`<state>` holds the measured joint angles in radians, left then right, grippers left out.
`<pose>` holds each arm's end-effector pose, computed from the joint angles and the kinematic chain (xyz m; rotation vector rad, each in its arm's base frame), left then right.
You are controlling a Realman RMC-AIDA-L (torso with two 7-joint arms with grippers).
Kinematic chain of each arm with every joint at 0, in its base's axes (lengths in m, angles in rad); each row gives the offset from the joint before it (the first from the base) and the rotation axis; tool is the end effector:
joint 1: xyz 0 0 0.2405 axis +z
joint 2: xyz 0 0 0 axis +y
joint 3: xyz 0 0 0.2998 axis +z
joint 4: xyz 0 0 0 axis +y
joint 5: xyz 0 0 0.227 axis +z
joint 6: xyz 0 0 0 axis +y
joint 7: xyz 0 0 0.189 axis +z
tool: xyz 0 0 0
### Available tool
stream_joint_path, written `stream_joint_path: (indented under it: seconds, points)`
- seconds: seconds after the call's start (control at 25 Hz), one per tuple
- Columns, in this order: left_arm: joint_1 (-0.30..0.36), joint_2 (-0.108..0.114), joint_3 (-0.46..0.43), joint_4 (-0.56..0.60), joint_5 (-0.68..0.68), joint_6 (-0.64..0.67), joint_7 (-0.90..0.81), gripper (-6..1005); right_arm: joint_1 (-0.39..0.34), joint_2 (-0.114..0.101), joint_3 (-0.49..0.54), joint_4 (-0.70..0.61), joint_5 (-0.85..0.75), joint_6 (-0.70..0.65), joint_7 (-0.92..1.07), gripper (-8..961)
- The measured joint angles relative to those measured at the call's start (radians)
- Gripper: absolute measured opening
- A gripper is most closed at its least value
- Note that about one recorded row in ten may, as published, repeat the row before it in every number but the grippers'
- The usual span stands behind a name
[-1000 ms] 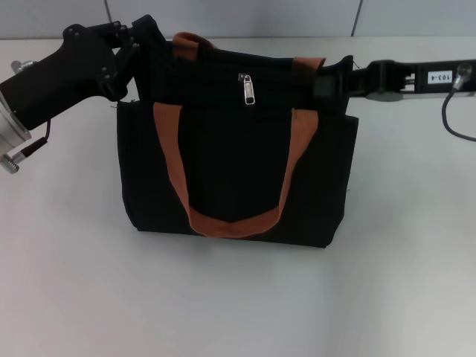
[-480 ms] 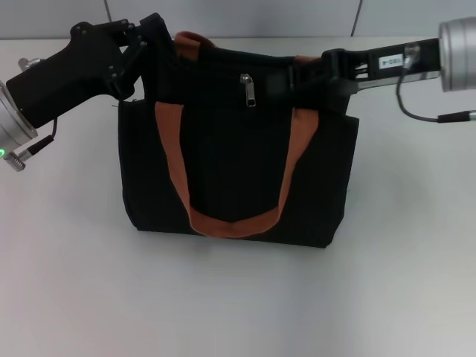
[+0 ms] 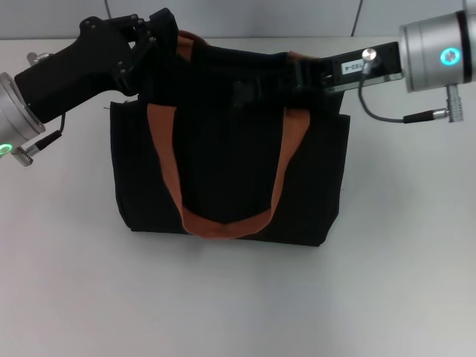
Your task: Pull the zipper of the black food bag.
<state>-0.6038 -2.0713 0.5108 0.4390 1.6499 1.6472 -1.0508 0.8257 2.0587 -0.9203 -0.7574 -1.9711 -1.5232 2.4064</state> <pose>-0.2359 0.4074 -0.0205 -2.3507 -0.3019 -1.2329 0.1485 0.4438 -0.0682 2.6491 -1.4577 -0.6024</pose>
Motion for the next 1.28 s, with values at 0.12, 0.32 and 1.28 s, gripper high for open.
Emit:
stream_joint_path:
  seconds: [0.12,0.32,1.28]
  points:
    - [-0.005,0.0,0.0,-0.006,0.0,0.001,0.0,52,0.01,0.009,-0.009,0.0,0.0,0.004,0.0,195]
    - [-0.007,0.001,0.0,-0.01,0.0,0.001,0.0,53,0.012,0.018,-0.008,-0.004,0.008,0.001,0.0,196]
    - [0.005,0.001,0.0,-0.009,0.001,0.036,0.002,57,-0.087,0.024,-0.031,-0.131,-0.018,0.059,0.077,6]
